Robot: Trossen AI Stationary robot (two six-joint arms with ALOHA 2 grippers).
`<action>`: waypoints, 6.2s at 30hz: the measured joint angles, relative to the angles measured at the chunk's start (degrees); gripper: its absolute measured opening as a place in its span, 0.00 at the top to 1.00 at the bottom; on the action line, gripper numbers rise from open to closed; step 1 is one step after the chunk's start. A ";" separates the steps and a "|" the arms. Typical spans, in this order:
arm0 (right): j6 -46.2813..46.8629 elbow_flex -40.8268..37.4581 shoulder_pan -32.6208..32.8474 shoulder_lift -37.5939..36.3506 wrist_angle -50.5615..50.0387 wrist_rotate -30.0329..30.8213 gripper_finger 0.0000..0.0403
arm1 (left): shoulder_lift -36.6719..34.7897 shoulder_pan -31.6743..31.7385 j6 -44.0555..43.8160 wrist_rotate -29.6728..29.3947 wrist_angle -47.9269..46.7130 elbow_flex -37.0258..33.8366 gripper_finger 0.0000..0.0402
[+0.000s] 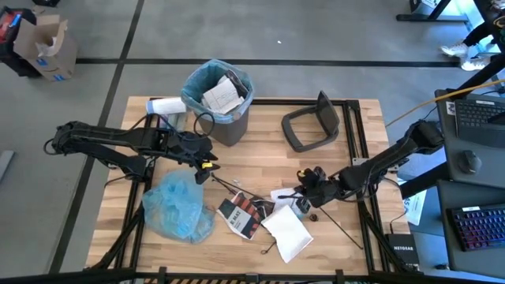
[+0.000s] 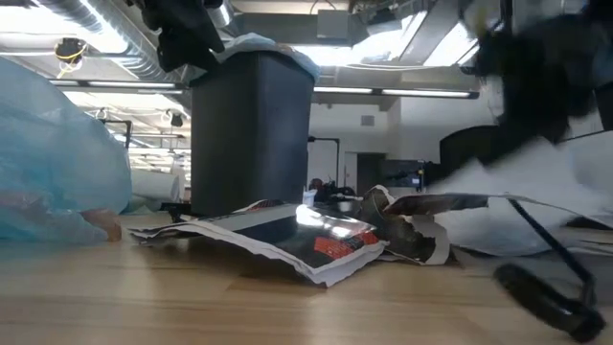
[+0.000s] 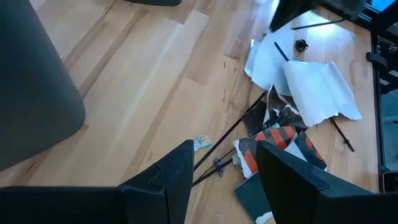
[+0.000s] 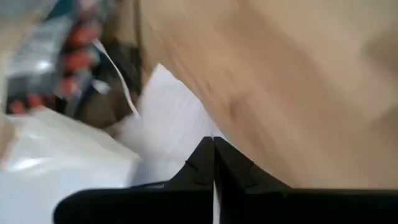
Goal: Pick and place trash into bin
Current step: Put the white notebook into the trash bin, then put the white paper into the trash bin
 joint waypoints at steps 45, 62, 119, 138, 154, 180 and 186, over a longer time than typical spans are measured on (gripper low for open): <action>-61.21 55.16 -41.24 28.35 31.29 -3.47 0.84 | -17.94 -0.19 13.16 -24.15 3.65 2.78 0.59; -64.25 65.76 -33.34 16.84 -24.00 -9.57 0.48 | -14.10 -0.17 10.17 -24.13 3.61 2.75 0.59; 37.32 -13.47 11.19 6.78 21.27 7.39 0.50 | 3.93 -7.39 6.03 -17.49 3.95 2.73 0.59; 28.98 -13.43 8.95 12.81 31.77 10.74 0.66 | 3.91 -7.37 6.14 -17.51 4.01 2.73 0.59; 4.88 -2.76 6.47 6.94 22.91 11.04 0.99 | 2.41 -7.39 7.07 -17.51 3.50 3.07 0.59; -57.11 37.93 -24.12 6.76 30.87 -1.05 1.00 | -27.38 -7.30 32.03 -22.27 3.76 7.89 0.59; -56.70 43.56 -32.41 13.04 34.03 -5.72 1.00 | -30.58 -7.32 35.22 -22.18 3.51 7.89 0.59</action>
